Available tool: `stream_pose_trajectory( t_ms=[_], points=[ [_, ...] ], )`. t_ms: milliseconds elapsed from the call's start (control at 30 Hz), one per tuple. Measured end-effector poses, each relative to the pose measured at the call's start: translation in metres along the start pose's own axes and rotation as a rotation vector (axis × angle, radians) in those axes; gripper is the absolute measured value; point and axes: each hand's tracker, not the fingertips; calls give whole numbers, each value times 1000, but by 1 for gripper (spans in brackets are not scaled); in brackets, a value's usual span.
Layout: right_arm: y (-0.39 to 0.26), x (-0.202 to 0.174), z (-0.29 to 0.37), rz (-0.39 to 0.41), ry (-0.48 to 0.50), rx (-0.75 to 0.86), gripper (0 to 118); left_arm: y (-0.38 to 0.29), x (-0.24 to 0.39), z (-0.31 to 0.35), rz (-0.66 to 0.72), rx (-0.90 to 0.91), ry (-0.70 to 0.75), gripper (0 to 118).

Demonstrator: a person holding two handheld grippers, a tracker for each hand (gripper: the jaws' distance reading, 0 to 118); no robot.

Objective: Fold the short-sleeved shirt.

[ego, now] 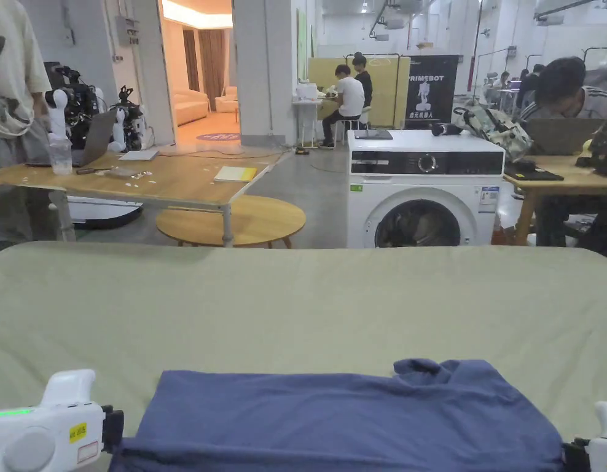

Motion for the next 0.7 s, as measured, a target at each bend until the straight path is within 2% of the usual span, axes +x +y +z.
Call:
stream_pose_trajectory(
  t_ms=[33,67,100,167,233,333,400,433,500,567,700],
  points=[
    [1,1,2,-5,-11,10,31,3,0,-2,5,0,2,21],
    [2,2,3,-5,-18,16,54,3,-1,-1,9,1,10,53],
    [4,4,5,-7,-10,18,64,3,-3,1,17,3,1,68],
    [3,2,13,-11,24,37,63,1,-5,11,32,41,-65,67],
    [4,-4,22,28,25,78,63,-2,7,26,3,98,-15,67],
    [2,-22,34,81,56,114,63,-6,23,41,-51,135,-41,67],
    [1,-32,40,118,67,134,58,-8,31,48,-83,147,-52,62],
    [-1,-38,44,133,75,138,48,-9,35,52,-97,150,-76,48],
    [0,-46,47,145,71,134,12,-9,44,56,-109,102,-127,0],
    [-4,-52,48,146,79,130,0,-15,51,59,-135,103,-139,0],
    [-11,-54,52,109,110,128,0,-22,55,69,-138,87,-153,0]
  ],
)
